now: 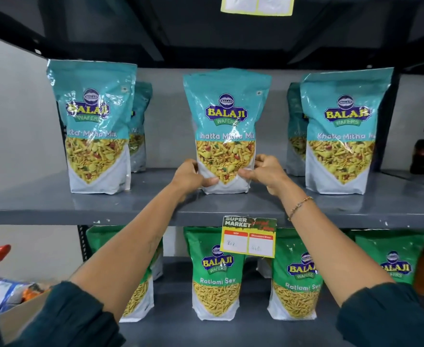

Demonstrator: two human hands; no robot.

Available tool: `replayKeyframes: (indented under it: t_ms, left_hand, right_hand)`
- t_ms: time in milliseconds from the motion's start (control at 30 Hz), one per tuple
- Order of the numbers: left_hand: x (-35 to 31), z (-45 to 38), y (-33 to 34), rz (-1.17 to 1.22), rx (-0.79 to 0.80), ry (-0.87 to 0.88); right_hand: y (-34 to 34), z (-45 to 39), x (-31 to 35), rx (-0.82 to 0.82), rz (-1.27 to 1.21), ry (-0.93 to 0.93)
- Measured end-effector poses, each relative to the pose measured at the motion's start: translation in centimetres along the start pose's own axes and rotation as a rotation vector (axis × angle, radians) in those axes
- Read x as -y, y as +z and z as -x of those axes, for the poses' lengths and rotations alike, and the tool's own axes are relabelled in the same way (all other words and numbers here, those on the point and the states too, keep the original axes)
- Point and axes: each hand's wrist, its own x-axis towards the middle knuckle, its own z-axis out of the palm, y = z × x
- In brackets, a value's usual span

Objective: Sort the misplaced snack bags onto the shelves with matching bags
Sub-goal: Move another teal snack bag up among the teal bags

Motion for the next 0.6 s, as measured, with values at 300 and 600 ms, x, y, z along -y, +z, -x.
replayKeyframes:
  t_ms: [300, 600]
  left_hand:
    - [0.4, -0.4, 0.1, -0.105, 0.006, 0.014]
    - [0.4, -0.4, 0.0, -0.159, 0.119, 0.053]
  right_hand:
    - [-0.3, -0.7, -0.8, 0.033, -0.016, -0.006]
    - [0.0, -0.7, -0.7, 0.037, 0.01, 0.046]
